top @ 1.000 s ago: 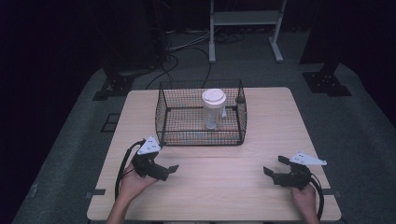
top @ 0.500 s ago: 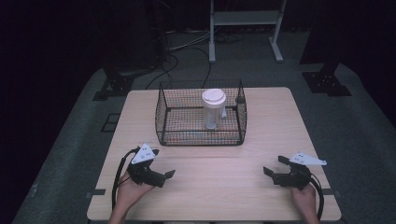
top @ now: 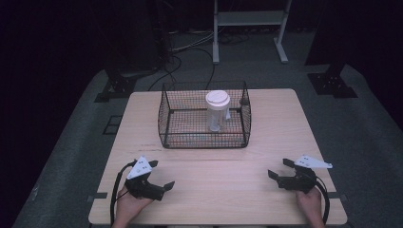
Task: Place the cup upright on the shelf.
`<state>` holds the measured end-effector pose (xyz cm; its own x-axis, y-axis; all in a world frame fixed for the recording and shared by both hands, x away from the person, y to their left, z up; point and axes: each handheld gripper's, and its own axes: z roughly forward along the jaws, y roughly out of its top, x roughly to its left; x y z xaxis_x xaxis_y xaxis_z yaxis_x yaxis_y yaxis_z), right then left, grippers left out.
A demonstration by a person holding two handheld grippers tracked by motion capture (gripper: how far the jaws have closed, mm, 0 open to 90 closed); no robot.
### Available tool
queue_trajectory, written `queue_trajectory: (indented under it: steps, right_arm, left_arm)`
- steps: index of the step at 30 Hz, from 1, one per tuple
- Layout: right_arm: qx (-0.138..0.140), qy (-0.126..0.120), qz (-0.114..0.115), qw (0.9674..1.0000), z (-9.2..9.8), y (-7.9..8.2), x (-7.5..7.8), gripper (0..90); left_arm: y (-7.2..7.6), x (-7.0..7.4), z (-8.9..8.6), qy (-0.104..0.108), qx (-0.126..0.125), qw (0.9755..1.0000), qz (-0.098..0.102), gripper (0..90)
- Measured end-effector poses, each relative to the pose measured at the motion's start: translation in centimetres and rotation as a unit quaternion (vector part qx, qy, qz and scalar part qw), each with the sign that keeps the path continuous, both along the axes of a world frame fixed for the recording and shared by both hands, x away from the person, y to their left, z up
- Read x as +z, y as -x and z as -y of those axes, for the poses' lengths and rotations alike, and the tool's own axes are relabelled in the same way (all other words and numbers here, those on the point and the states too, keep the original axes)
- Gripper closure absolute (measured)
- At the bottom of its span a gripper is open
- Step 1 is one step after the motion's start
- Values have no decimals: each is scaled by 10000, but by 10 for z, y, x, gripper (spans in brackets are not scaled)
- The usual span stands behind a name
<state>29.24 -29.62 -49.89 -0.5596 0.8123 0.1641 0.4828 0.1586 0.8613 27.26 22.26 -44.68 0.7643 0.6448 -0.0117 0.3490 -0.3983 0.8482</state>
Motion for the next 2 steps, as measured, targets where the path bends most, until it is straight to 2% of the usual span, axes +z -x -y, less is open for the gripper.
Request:
queue_trajectory:
  steps: [2]
  right_arm:
    - [7,2,10,10000,0,0,0,129]
  left_arm:
    - [5,-4,-1,39,33,10000,24,0]
